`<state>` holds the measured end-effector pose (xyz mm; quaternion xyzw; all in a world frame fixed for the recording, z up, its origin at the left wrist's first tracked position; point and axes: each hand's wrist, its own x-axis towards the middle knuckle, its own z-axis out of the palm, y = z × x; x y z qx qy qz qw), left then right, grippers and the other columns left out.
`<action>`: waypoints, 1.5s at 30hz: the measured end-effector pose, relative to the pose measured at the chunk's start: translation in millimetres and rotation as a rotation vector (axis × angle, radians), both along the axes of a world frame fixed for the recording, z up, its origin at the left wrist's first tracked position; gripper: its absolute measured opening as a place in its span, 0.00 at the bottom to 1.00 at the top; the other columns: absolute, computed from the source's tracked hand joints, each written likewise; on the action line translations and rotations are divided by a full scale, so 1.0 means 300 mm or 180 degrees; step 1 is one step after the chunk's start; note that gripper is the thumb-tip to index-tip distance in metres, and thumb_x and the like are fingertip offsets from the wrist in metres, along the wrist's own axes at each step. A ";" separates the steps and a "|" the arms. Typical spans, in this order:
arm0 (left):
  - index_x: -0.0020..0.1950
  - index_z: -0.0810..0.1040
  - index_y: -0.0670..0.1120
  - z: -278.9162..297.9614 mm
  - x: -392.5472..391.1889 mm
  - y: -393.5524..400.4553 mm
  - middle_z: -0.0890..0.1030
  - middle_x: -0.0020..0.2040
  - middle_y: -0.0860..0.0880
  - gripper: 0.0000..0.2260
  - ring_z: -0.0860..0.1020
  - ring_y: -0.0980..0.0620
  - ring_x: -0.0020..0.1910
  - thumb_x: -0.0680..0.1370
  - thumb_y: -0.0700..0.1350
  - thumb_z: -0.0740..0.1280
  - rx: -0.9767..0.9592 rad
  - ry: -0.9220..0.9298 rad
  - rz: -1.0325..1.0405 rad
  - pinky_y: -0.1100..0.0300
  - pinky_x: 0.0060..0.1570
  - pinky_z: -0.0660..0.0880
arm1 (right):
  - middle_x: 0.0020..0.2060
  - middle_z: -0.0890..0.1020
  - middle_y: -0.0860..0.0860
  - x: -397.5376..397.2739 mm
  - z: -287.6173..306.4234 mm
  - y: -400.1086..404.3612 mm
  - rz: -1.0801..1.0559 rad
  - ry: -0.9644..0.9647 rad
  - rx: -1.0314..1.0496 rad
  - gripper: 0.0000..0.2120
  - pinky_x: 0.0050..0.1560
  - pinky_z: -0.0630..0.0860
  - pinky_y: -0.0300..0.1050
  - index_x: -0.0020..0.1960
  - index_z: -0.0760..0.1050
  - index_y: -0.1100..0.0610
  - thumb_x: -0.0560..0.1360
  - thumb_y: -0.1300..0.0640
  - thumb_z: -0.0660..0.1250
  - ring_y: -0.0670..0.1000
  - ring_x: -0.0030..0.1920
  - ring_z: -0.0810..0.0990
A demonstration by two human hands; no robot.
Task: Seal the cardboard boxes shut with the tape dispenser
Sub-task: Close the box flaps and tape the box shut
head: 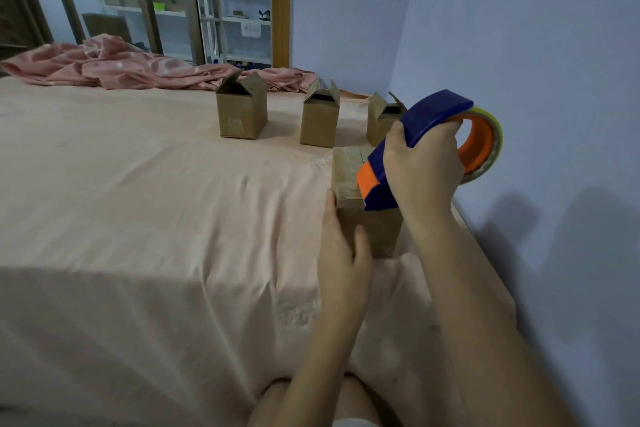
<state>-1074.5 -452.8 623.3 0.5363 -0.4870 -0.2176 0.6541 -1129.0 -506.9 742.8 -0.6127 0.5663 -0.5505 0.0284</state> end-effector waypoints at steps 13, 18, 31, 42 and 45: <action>0.65 0.73 0.41 0.114 0.064 -0.031 0.76 0.63 0.46 0.21 0.74 0.47 0.62 0.73 0.38 0.70 -0.0108 -0.2033 0.0494 0.58 0.52 0.73 | 0.51 0.77 0.53 -0.007 -0.003 -0.002 0.0040 -0.0111 0.0034 0.20 0.43 0.75 0.42 0.62 0.64 0.60 0.76 0.53 0.65 0.48 0.45 0.74; 0.59 0.77 0.36 0.100 0.111 -0.012 0.80 0.57 0.40 0.20 0.78 0.40 0.56 0.68 0.33 0.74 -0.0407 -0.2473 0.0595 0.53 0.51 0.76 | 0.51 0.76 0.51 -0.009 -0.004 0.007 0.0123 -0.0398 0.0209 0.21 0.46 0.77 0.43 0.64 0.63 0.59 0.76 0.53 0.65 0.50 0.48 0.77; 0.53 0.78 0.37 0.157 0.242 0.048 0.80 0.53 0.41 0.15 0.78 0.41 0.49 0.68 0.30 0.71 -0.0054 -0.3046 0.0543 0.57 0.40 0.73 | 0.43 0.74 0.47 0.079 -0.041 0.034 0.0247 -0.0795 0.0108 0.18 0.36 0.73 0.36 0.58 0.66 0.58 0.75 0.51 0.67 0.47 0.40 0.76; 0.58 0.77 0.30 0.137 0.201 0.045 0.80 0.55 0.34 0.25 0.79 0.38 0.56 0.62 0.31 0.78 0.0106 -0.4057 0.0988 0.50 0.51 0.79 | 0.50 0.74 0.47 0.043 -0.056 0.015 0.0462 -0.1003 0.0172 0.26 0.43 0.79 0.44 0.64 0.62 0.56 0.72 0.53 0.71 0.49 0.48 0.77; 0.55 0.80 0.32 0.141 0.212 0.038 0.82 0.53 0.36 0.24 0.81 0.41 0.54 0.61 0.34 0.79 0.0148 -0.4352 0.0977 0.54 0.50 0.80 | 0.42 0.73 0.41 0.028 -0.059 0.005 0.0481 -0.1209 0.0137 0.21 0.42 0.79 0.43 0.57 0.62 0.51 0.71 0.55 0.71 0.48 0.42 0.77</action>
